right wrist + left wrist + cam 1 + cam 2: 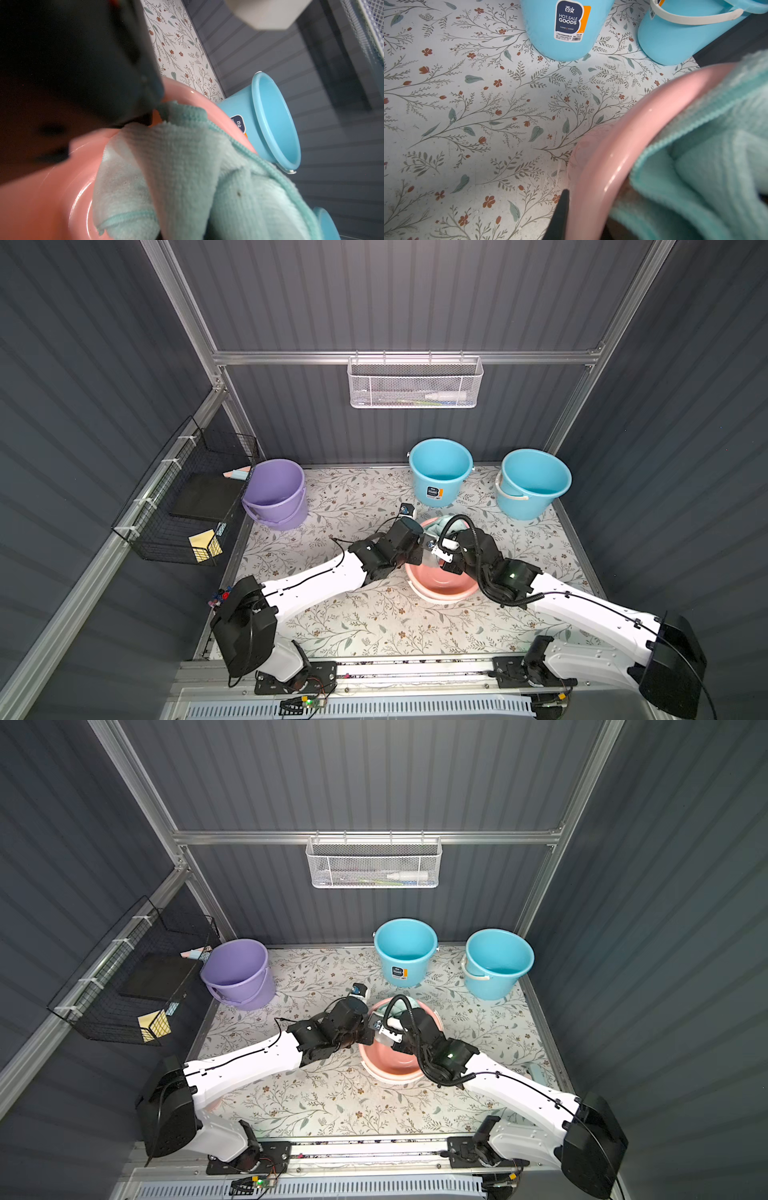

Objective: Wipe the inside of the bucket with a cloth
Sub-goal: Wipe the dirt from the inside of the bucket.

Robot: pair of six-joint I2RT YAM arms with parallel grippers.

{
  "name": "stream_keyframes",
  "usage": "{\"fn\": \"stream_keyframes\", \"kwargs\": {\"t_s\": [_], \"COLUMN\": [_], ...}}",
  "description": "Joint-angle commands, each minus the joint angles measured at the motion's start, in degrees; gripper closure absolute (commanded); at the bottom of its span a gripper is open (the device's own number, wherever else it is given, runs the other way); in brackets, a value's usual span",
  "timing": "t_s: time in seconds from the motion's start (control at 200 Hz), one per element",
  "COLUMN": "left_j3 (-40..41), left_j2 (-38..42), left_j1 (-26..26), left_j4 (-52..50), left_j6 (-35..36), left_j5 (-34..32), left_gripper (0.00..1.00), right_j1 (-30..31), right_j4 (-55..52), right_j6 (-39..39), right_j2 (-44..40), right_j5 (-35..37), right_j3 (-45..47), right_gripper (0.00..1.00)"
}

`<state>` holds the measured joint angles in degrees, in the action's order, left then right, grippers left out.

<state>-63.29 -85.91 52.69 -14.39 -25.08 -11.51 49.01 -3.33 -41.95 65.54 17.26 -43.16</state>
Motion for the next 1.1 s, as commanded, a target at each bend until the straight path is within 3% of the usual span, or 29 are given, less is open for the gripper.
{"fn": "stream_keyframes", "kwargs": {"t_s": [0.0, 0.225, 0.42, 0.79, 1.096], "left_j3": [-0.2, -0.2, -0.4, -1.0, -0.8], "left_j2": [2.8, 2.9, 3.5, 4.6, 6.1], "left_j1": [1.6, 1.6, 1.7, 1.7, 1.6], "left_j4": [-0.4, -0.4, -0.2, 0.4, 1.2], "left_j6": [2.1, 2.8, 3.8, 5.2, 5.8], "left_j5": [1.9, 2.4, 3.2, 4.6, 4.8], "left_gripper": [1.0, 1.0, 1.0, 1.0, 1.0], "right_j1": [-1.7, -3.0, -5.5, -5.5, -6.2], "right_j4": [-2.3, -0.9, -2.7, -8.8, -10.4], "right_j6": [2.7, 5.1, 4.5, -1.1, 2.4], "right_j2": [0.6, -4.2, -5.7, 2.7, 14.9], "right_j5": [6.4, 13.4, 12.4, 2.6, 0.8], "right_j3": [3.0, 4.5, 4.2, 1.0, -2.9], "right_gripper": [1.0, 1.0, 1.0, 1.0, 1.0]}}
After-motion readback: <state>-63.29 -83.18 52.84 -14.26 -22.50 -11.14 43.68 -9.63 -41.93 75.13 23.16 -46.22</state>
